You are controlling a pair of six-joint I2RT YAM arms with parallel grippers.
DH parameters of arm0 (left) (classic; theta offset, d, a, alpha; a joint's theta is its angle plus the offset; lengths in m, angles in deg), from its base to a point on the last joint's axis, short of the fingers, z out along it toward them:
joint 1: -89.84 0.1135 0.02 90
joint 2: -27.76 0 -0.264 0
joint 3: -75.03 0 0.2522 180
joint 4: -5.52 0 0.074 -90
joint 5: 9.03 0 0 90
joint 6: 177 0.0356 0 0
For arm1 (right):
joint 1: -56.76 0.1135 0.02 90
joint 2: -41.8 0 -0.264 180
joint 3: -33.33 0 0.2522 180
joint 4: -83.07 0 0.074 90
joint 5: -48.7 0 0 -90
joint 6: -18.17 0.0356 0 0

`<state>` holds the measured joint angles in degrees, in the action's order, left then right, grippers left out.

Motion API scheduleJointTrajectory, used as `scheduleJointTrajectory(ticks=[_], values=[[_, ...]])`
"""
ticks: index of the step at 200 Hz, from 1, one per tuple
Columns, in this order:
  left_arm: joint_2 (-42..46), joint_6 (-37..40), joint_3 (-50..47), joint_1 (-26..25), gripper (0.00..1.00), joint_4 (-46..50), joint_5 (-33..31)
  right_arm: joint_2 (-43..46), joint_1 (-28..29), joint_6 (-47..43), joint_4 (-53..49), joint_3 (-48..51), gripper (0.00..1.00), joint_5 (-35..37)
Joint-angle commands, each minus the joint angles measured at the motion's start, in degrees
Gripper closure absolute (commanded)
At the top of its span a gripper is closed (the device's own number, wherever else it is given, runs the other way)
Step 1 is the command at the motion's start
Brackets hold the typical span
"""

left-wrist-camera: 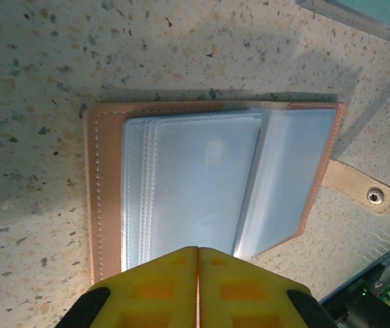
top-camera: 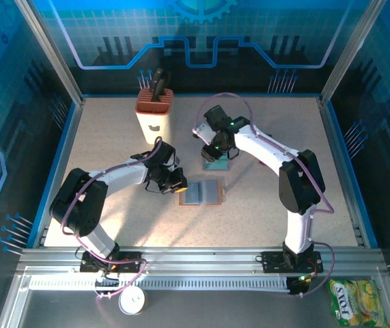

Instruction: Take the credit cards out of the card holder

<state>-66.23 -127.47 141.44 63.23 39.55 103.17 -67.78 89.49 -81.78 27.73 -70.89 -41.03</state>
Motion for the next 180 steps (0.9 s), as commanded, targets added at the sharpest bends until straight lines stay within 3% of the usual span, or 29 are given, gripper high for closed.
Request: scheduleJointTrajectory(ticks=[1, 29, 80, 180], values=[[1.2, 0.9, -1.0, 0.3, 0.91, -0.1, -1.5, 4.1, 0.6, 17.1, 4.4, 4.2, 0.66, -7.6], [1.2, 1.5, -2.0, 0.4, 0.91, 0.1, -2.1, 5.4, 1.2, 27.9, 8.5, 8.8, 0.71, -15.7], [0.7, 0.6, -4.6, 0.3, 0.91, -2.3, -1.6, 7.9, 4.6, 42.4, 21.9, 19.8, 0.75, -20.7], [-0.7, 2.1, -5.8, 0.4, 0.94, -2.0, -4.2, 6.7, 6.4, 49.9, 24.5, 24.9, 0.86, -23.0]])
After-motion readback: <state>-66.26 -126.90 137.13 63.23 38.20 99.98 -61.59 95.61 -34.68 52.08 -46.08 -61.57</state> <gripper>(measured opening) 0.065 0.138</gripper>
